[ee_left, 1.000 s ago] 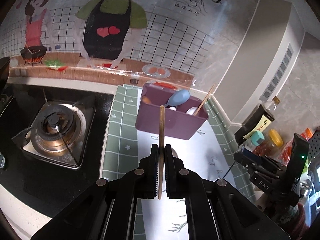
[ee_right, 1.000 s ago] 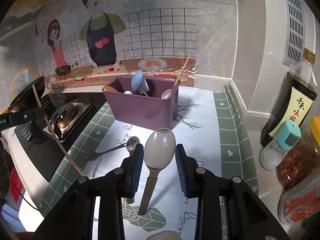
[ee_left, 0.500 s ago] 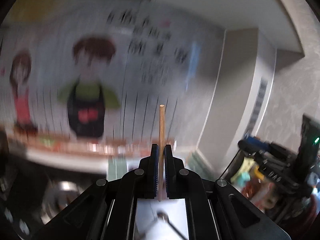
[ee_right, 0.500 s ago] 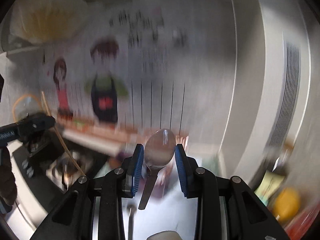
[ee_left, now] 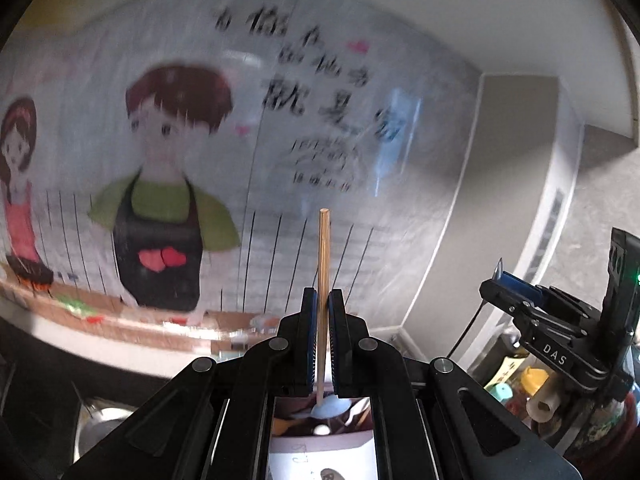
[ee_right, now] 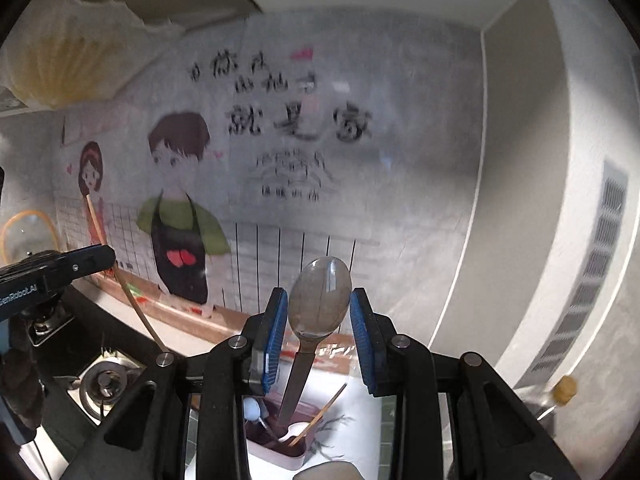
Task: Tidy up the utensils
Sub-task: 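Carry the chopstick with the left and the grey spoon with the right over the purple caddy, then drop the chopstick into the caddy with the left while the right drops the grey spoon in, then grasp a second grey spoon with the right while the left moves to the dark slotted spoon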
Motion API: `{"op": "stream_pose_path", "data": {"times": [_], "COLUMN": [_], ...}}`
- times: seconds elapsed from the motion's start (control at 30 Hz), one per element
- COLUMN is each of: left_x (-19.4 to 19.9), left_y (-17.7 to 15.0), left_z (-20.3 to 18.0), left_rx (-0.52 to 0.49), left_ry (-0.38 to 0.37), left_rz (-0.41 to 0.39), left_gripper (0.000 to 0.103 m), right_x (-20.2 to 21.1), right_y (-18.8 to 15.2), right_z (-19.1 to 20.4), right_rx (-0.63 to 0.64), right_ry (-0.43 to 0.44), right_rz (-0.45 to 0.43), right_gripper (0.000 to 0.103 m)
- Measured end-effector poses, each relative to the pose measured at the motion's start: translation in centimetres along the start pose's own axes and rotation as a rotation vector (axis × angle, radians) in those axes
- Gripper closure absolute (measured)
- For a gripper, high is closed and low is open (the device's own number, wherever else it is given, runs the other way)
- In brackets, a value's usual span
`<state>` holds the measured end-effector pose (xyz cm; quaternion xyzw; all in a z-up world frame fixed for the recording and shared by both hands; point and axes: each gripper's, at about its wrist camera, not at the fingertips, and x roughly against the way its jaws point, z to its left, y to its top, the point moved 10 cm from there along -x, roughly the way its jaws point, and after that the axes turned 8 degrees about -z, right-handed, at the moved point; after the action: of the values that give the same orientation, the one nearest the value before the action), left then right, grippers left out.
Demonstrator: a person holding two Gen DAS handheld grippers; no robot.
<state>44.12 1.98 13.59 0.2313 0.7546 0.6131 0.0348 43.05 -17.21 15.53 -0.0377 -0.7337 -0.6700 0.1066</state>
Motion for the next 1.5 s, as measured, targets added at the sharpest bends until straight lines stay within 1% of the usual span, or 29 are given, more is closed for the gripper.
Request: {"op": "stream_pose_path", "data": {"times": [0.13, 0.23, 0.33, 0.5, 0.57, 0.6, 0.63, 0.67, 0.7, 0.77, 0.87, 0.9, 0.97, 1.03, 1.1, 1.2, 1.27, 1.33, 1.4, 1.5], "left_x": [-3.0, -4.9, -6.8, -9.5, -10.1, -10.3, -10.5, -10.5, -10.3, -9.5, -7.6, -7.0, -5.2, -3.6, -1.8, 0.1, 1.7, 3.2, 4.8, 6.7], "left_y": [-2.7, -4.5, -6.4, -9.8, -11.1, -11.7, -12.5, -12.9, -13.2, -13.4, -13.6, -13.6, -14.4, -15.6, -18.0, -21.9, -25.5, -28.1, -30.1, -31.8], "left_z": [1.5, 2.1, 2.3, 2.9, 2.8, 2.7, 2.6, 2.6, 2.7, 2.7, 2.3, 2.3, 2.3, 2.3, 2.7, 3.6, 4.5, 5.3, 5.9, 6.3], "left_rx": [0.023, 0.036, 0.036, 0.056, 0.068, 0.079, 0.095, 0.105, 0.111, 0.116, 0.117, 0.111, 0.092, 0.074, 0.062, 0.06, 0.063, 0.068, 0.091, 0.124], "left_ry": [0.003, -0.005, -0.005, -0.01, -0.032, -0.05, -0.073, -0.081, -0.079, -0.069, -0.053, -0.046, -0.019, 0.006, 0.047, 0.103, 0.15, 0.186, 0.208, 0.228], "left_rz": [0.06, 0.102, 0.144, 0.218, 0.25, 0.271, 0.295, 0.301, 0.3, 0.291, 0.272, 0.266, 0.261, 0.278, 0.317, 0.394, 0.47, 0.517, 0.547, 0.57], "left_gripper": [0.098, 0.098, 0.098, 0.097, 0.095, 0.092, 0.089, 0.081, 0.073, 0.068, 0.057, 0.054, 0.053, 0.052, 0.051, 0.051, 0.051, 0.051, 0.051, 0.051], "right_x": [-3.3, -5.3, -7.4, -9.2, -9.7, -9.9, -9.9, -9.8, -9.7, -8.7, -6.7, -5.8, -4.4, -3.3, -2.1, -1.3, -0.8, -0.3, 0.2, 0.4], "right_y": [-3.3, -5.9, -8.5, -12.1, -13.5, -14.5, -15.1, -15.4, -15.4, -15.1, -14.1, -14.1, -14.6, -16.2, -18.8, -22.7, -25.4, -27.7, -29.4, -31.1], "right_z": [0.4, 0.6, 0.8, 1.5, 1.8, 2.0, 2.0, 2.0, 2.0, 1.9, 1.9, 2.0, 2.4, 3.2, 4.2, 5.5, 6.3, 7.4, 8.2, 8.8], "right_rx": [0.003, -0.021, -0.027, -0.036, -0.072, -0.099, -0.117, -0.125, -0.125, -0.119, -0.11, -0.116, -0.131, -0.143, -0.133, -0.097, -0.066, -0.046, -0.043, -0.041], "right_ry": [-0.01, 0.004, -0.003, 0.015, 0.054, 0.086, 0.097, 0.097, 0.096, 0.101, 0.123, 0.138, 0.177, 0.222, 0.263, 0.283, 0.283, 0.299, 0.321, 0.331], "right_rz": [0.048, 0.104, 0.157, 0.245, 0.292, 0.323, 0.343, 0.349, 0.347, 0.328, 0.28, 0.273, 0.296, 0.337, 0.399, 0.47, 0.521, 0.563, 0.592, 0.619], "right_gripper": [0.074, 0.074, 0.074, 0.073, 0.073, 0.073, 0.073, 0.073, 0.073, 0.073, 0.073, 0.072, 0.072, 0.072, 0.072, 0.072, 0.072, 0.072, 0.072, 0.072]}}
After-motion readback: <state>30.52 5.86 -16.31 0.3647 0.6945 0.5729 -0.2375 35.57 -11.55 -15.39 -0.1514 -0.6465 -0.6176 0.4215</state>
